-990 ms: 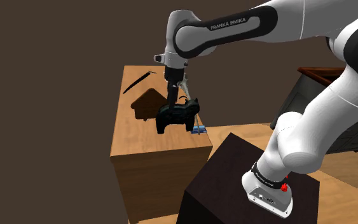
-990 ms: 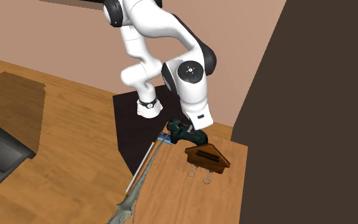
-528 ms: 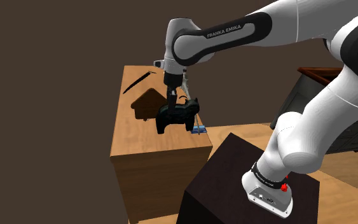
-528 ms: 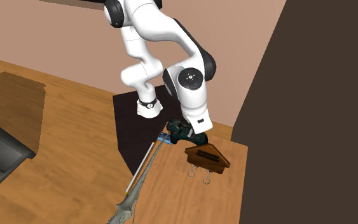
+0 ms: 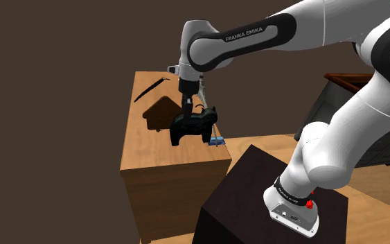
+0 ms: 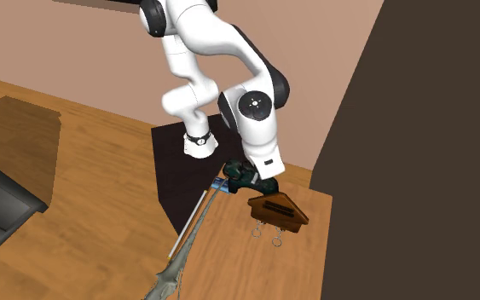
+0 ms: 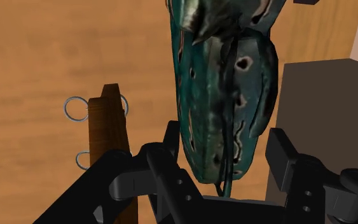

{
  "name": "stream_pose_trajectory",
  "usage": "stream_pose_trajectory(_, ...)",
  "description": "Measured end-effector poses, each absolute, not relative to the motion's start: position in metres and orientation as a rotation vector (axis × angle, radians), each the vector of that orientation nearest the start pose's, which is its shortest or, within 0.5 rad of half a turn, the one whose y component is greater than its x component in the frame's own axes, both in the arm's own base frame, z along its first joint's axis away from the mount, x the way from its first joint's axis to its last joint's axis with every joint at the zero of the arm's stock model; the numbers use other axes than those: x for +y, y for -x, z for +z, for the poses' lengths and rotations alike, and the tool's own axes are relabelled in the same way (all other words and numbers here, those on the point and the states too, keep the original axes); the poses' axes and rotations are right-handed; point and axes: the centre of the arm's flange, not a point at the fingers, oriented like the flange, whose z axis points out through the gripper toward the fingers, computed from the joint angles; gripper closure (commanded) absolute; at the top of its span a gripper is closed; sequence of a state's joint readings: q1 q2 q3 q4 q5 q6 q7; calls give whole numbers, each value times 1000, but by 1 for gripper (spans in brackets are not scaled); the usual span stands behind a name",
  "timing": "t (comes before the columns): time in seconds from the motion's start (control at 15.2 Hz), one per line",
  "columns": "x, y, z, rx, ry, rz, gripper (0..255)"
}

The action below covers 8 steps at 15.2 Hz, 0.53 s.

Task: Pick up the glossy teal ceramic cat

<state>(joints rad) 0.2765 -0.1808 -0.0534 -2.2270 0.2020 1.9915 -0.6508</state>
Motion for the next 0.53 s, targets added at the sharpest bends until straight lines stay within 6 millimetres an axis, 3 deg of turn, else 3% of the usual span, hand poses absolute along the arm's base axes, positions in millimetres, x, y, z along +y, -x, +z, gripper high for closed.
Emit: stream_pose_trajectory(0.53,120,-470,481,-1130,2716,26,255)
